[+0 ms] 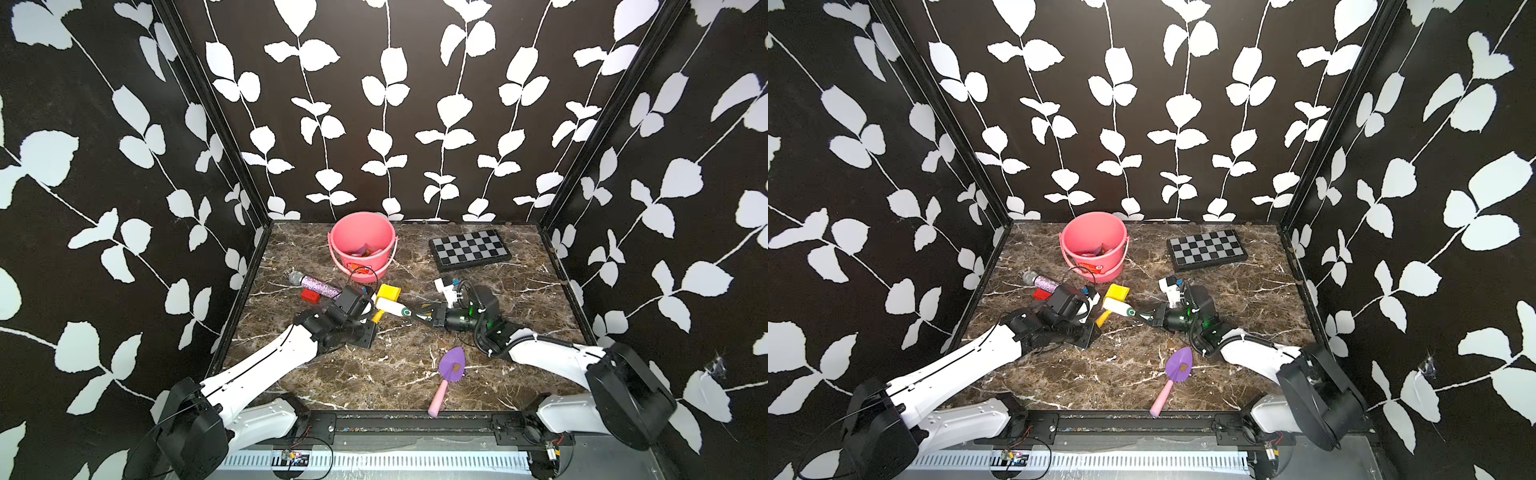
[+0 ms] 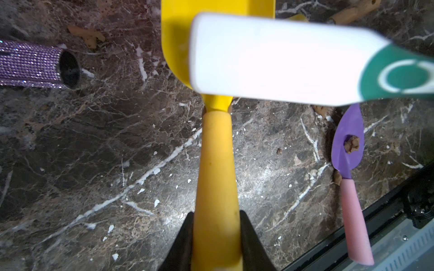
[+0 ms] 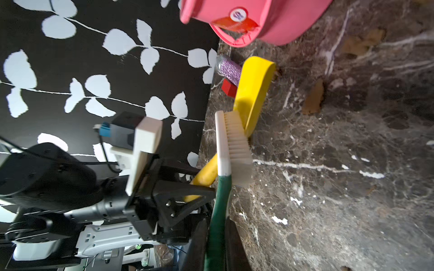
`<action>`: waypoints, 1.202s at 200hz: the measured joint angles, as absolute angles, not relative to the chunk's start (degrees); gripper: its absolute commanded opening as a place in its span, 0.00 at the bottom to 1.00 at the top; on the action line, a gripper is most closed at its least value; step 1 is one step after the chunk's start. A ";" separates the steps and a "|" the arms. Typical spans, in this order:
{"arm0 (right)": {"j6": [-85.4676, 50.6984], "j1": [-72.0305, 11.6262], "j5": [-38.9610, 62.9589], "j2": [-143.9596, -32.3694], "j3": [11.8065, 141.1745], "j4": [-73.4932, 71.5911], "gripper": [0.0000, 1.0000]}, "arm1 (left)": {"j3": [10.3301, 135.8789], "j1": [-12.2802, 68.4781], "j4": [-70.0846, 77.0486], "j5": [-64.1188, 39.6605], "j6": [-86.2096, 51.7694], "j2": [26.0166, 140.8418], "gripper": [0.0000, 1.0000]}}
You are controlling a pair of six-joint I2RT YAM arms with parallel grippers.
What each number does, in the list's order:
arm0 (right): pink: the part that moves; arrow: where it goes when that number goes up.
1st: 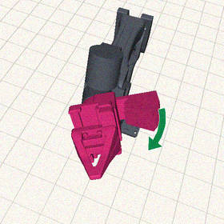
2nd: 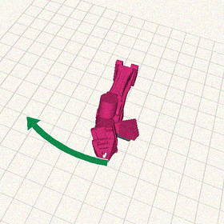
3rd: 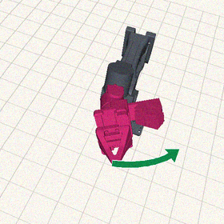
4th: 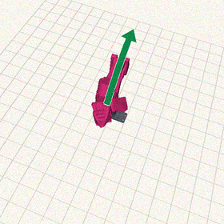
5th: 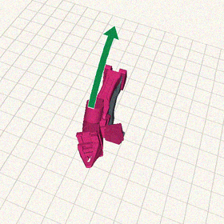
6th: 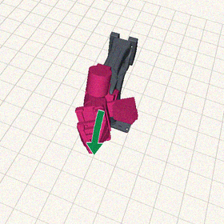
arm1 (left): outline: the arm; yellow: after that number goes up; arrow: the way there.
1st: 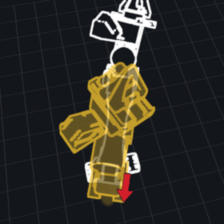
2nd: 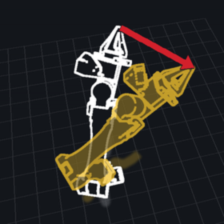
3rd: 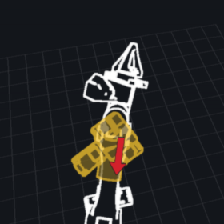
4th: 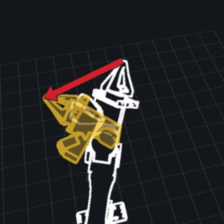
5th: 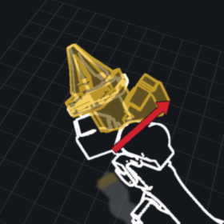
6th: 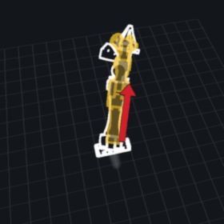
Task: Brush the soil off the hand trowel and place it into the bucket
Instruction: Brush off the soil from the hand trowel.
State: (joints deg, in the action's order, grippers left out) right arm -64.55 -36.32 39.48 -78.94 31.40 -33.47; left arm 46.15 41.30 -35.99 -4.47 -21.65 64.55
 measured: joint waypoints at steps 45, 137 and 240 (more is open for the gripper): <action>-64.47 -32.23 41.36 -80.23 31.40 -35.55 0.00 | 45.80 40.93 -35.92 -4.71 -21.87 64.64 0.00; -46.44 -25.67 39.40 -64.55 36.80 -11.03 0.00 | 45.15 33.43 -36.56 -12.86 -21.63 63.88 0.00; 9.50 -56.07 10.61 -58.78 44.84 18.96 0.00 | 45.25 17.47 -43.59 -38.13 -26.28 61.23 0.00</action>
